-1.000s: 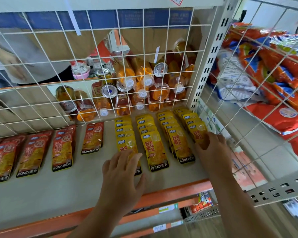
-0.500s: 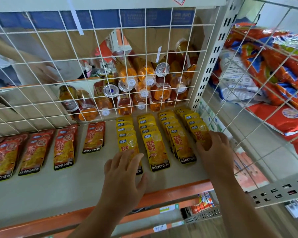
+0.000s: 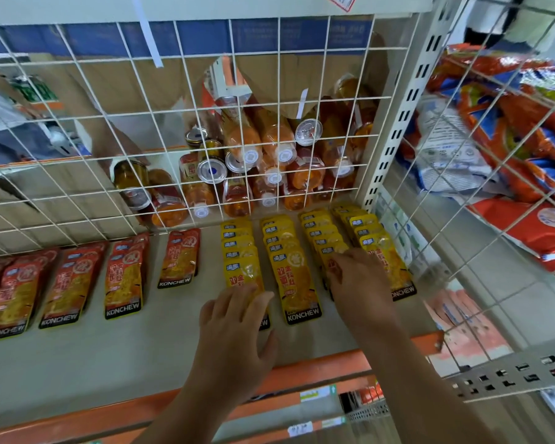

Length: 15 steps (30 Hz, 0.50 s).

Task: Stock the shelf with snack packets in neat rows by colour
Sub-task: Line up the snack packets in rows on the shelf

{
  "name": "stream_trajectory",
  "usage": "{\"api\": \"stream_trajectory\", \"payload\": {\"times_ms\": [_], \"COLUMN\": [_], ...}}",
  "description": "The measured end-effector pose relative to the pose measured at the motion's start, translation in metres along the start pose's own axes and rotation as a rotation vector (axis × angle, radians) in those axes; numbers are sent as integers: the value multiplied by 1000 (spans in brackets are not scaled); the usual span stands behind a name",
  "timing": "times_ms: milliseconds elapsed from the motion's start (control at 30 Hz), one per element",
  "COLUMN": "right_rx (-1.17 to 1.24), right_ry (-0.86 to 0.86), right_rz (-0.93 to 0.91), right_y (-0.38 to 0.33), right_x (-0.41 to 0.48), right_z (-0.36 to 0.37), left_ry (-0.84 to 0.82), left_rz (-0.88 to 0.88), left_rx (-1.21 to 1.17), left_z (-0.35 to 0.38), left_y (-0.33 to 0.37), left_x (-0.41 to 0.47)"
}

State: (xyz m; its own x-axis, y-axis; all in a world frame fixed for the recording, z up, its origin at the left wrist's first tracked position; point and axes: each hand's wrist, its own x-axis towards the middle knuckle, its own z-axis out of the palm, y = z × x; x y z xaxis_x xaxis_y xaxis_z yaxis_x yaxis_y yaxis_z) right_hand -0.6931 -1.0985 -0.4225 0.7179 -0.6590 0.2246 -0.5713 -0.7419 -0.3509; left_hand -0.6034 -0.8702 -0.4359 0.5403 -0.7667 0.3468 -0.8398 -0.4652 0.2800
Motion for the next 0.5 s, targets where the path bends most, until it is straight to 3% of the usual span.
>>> {"api": "stream_trajectory", "payload": {"times_ms": [333, 500], "right_rx": [-36, -45], "right_ry": [142, 125], "right_rz": [-52, -31], "right_y": [0, -5], "right_x": [-5, -5], "right_z": [14, 16], "left_ry": [-11, -9], "left_rz": [-3, 10], "left_rx": [-6, -18], "left_z": [-1, -1], "left_y": [1, 2], "left_x": [-1, -1]}}
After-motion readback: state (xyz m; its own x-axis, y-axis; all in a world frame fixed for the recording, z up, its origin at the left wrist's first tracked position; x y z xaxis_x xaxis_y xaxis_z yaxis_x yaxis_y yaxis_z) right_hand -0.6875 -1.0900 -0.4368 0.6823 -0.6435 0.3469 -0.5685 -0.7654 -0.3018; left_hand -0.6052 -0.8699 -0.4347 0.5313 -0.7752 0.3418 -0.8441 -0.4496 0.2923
